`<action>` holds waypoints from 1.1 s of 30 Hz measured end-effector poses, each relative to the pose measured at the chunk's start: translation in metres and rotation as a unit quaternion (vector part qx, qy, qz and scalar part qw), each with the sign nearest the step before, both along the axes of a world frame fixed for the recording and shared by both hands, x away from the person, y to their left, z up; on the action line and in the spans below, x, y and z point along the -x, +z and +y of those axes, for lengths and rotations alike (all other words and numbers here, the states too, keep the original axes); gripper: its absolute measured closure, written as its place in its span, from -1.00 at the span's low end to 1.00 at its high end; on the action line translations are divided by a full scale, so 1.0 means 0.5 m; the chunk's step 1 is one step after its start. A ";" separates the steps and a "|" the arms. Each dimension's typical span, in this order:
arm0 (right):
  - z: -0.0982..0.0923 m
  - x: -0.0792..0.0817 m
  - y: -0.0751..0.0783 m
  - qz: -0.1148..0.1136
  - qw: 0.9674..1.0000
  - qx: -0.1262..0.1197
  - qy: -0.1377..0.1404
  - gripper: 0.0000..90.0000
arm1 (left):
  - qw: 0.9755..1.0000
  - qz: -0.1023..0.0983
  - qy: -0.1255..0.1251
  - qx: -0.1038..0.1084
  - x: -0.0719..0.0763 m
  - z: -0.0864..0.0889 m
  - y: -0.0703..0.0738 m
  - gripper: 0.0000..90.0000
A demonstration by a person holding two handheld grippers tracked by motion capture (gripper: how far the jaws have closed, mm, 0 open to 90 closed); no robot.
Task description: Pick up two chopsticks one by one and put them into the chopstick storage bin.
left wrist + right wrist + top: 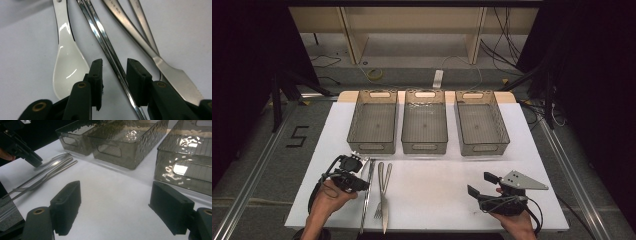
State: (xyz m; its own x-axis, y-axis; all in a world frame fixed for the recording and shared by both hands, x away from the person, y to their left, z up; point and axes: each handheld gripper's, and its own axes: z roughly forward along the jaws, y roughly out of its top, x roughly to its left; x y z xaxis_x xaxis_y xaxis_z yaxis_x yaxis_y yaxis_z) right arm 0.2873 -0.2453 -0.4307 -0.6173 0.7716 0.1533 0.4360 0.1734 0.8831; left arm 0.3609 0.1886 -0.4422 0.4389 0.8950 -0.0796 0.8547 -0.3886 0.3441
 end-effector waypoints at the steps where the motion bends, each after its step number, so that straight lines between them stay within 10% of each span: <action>1: 0.000 0.000 0.000 0.000 1.000 0.001 0.001 -0.43 | 1.000 0.003 -0.001 -0.006 0.000 -0.001 -0.003 0.46; 33: 0.008 0.000 -0.002 0.003 1.000 0.014 0.012 -0.41 | 0.998 0.041 -0.011 -0.039 -0.003 -0.017 -0.038 0.65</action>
